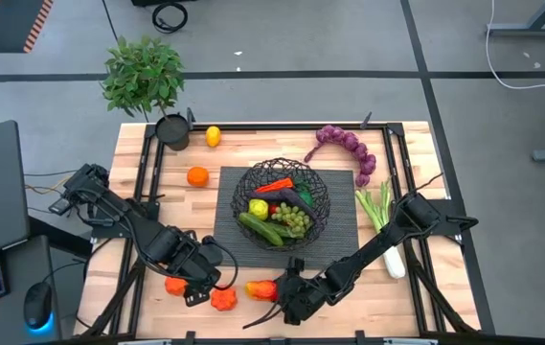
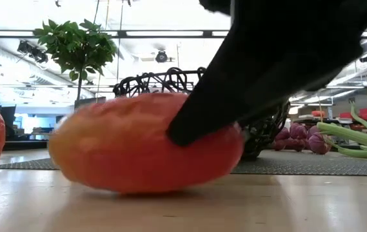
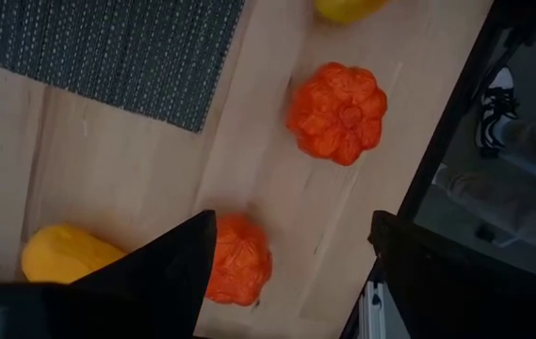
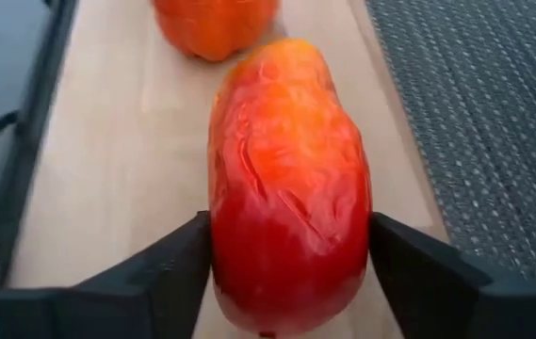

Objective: Build produce basket
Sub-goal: Put the orange mango into the black basket

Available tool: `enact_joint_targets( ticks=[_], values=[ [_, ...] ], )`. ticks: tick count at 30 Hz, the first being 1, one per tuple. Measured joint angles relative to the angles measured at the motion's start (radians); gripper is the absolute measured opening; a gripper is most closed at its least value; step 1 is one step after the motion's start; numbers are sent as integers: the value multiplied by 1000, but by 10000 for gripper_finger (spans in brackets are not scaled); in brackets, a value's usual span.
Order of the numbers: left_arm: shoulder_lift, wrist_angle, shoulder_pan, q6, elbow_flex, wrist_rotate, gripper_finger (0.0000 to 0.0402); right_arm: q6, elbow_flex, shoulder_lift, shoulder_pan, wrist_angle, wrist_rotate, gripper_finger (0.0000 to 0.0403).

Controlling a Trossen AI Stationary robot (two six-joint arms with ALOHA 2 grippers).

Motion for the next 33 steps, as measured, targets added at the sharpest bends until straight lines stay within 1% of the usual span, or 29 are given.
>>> enact_joint_targets(
  ticks=[3, 4, 8, 13, 16, 20, 23, 26, 30, 33],
  values=[
    [0, -2, 0, 6, 0, -7, 288, -14, 49, -3, 6, -38, -7, 226],
    [0, -3, 2, 6, 0, -9, 288, -24, 68, -3, 6, -55, -10, 217],
    [0, -4, 6, 6, 0, -10, 288, -55, 149, -4, 7, -141, -13, 216],
    [-5, -18, 6, 16, 0, -8, 288, -24, 289, -10, 10, -384, -14, 217],
    [-24, -37, 12, 16, 0, -8, 288, 27, 401, -10, 16, -581, -3, 225],
    [-72, -45, 26, 12, 0, -25, 288, 124, 548, -11, 16, -835, 80, 225],
    [-118, -45, 37, -2, 0, -55, 288, 209, 656, -14, -7, -1022, 148, 223],
    [-178, -41, 49, -5, 1, -95, 288, 329, 749, -14, -46, -1217, 175, 224],
    [-256, -3, 67, -3, 1, -150, 288, 464, 810, -14, -109, -1353, 173, 225],
    [-309, 56, 80, 54, 1, -171, 288, 520, 815, -14, -156, -1364, 140, 225]
  ],
)
